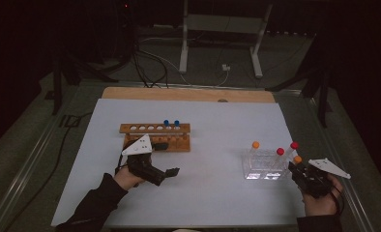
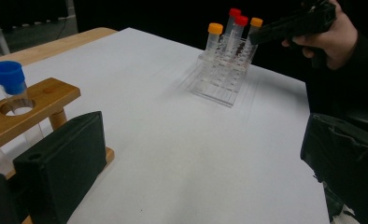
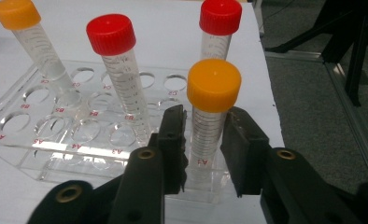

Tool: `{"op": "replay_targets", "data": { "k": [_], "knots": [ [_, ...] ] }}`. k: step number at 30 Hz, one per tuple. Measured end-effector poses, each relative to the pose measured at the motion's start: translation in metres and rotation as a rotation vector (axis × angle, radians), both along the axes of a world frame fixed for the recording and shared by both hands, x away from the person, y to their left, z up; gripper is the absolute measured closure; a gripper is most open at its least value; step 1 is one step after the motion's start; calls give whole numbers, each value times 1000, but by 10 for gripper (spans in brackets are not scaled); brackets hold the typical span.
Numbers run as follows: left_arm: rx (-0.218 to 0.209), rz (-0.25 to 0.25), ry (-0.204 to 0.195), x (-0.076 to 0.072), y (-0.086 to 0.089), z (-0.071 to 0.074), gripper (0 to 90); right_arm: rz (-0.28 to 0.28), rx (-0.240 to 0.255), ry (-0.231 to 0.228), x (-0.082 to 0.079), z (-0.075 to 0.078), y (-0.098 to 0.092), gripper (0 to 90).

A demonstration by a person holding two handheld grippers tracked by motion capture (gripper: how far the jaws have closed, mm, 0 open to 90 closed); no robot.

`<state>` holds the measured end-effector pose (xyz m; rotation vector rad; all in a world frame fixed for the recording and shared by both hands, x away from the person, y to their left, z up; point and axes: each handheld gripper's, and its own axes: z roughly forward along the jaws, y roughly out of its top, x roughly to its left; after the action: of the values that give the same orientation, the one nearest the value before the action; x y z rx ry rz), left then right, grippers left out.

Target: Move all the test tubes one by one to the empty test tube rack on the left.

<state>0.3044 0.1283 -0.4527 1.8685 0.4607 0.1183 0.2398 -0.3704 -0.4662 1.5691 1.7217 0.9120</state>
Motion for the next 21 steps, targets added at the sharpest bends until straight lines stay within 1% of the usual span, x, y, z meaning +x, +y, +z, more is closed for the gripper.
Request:
{"op": "replay_targets", "data": {
  "k": [2, 4, 6, 9, 12, 21],
  "knots": [
    [0, -2, 0, 0, 0, 0, 12, 4, -13, 5, 1, 0, 0, 731],
    [1, -2, 2, 1, 0, 0, 12, -1, -4, 9, 1, 1, -1, 743],
    [2, -3, 3, 1, 1, 0, 12, -4, -9, 15, 1, 2, 0, 748],
    [3, -3, 2, 0, 0, 0, 12, -8, -3, 2, -1, 6, -1, 750],
    [2, -4, 2, 0, 0, 0, 12, -9, -6, -23, -4, 13, 0, 750],
    [0, -10, 1, 0, 0, 0, 12, -14, -41, -126, -19, 40, 7, 750]
  ]
}}
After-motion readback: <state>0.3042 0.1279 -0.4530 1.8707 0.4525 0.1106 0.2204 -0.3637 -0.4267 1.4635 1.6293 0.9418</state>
